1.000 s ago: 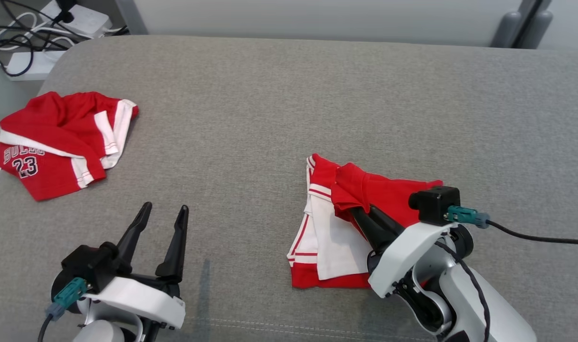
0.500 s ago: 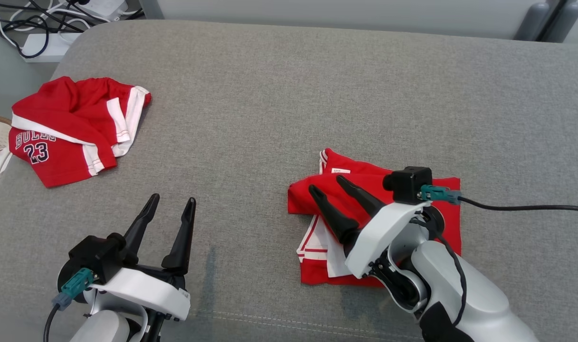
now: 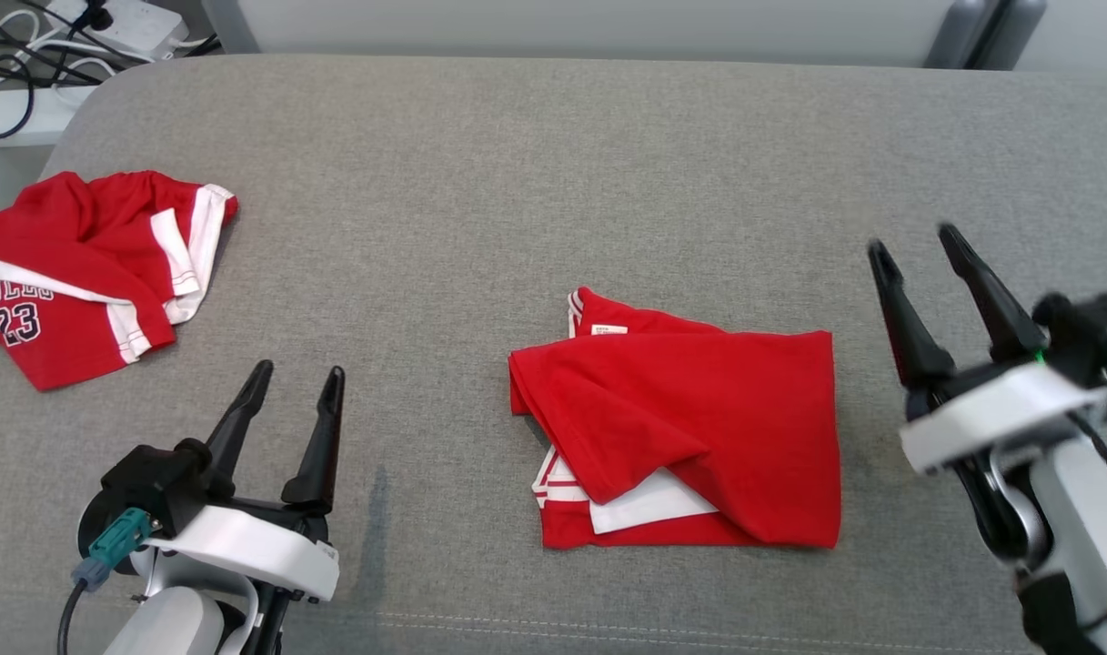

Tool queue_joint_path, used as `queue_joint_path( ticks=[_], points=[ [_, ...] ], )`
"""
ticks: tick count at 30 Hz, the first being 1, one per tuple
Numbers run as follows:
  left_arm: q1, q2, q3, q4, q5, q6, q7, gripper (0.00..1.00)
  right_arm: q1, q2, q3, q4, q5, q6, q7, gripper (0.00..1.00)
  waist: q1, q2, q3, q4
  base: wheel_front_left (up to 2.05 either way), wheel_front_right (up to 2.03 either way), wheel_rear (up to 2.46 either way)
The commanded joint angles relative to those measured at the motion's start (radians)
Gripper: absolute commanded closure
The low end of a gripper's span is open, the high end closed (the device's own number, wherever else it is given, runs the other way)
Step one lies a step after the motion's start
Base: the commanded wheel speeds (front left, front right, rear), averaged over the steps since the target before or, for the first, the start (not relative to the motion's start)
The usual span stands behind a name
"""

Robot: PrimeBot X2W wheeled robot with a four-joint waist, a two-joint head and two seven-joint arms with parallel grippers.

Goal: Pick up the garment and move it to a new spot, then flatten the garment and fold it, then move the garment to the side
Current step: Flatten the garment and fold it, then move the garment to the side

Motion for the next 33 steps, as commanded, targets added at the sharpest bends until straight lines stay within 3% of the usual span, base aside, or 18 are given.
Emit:
queue_joint_path(
  ticks=[1,5,12,25,33],
  points=[
    [-0.027,0.032,0.047,-0.024,0.008,0.007,-0.009,0.0,0.053,0.004,-0.015,-0.033,-0.042,-0.003,-0.016,0.0,0.0,-0.0001,-0.005,-0.008,0.0,0.0,0.0],
    [-0.012,0.04,0.065,-0.036,0.012,0.018,-0.011,0.0,0.211,0.045,-0.162,-0.069,-0.154,-0.003,-0.019,0.0,0.0,-0.0001,-0.013,-0.026,0.0,0.0,0.0],
    [0.006,0.054,0.084,-0.058,0.013,0.035,-0.011,0.0,0.294,0.115,-0.218,-0.079,-0.184,-0.003,-0.019,0.0,0.0,-0.0001,-0.018,-0.046,0.0,0.0,0.0],
    [0.033,0.042,0.105,-0.101,0.015,0.08,-0.012,0.0,0.24,0.133,-0.151,0.096,-0.114,-0.003,-0.01,0.0,0.0,-0.0001,-0.025,0.012,0.0,0.0,0.0],
    [0.039,0.018,0.099,-0.104,0.021,0.073,-0.013,0.0,0.173,0.129,-0.087,0.231,-0.032,-0.003,0.037,0.0,0.0,-0.0001,-0.012,0.081,0.0,0.0,0.0]
  ],
)
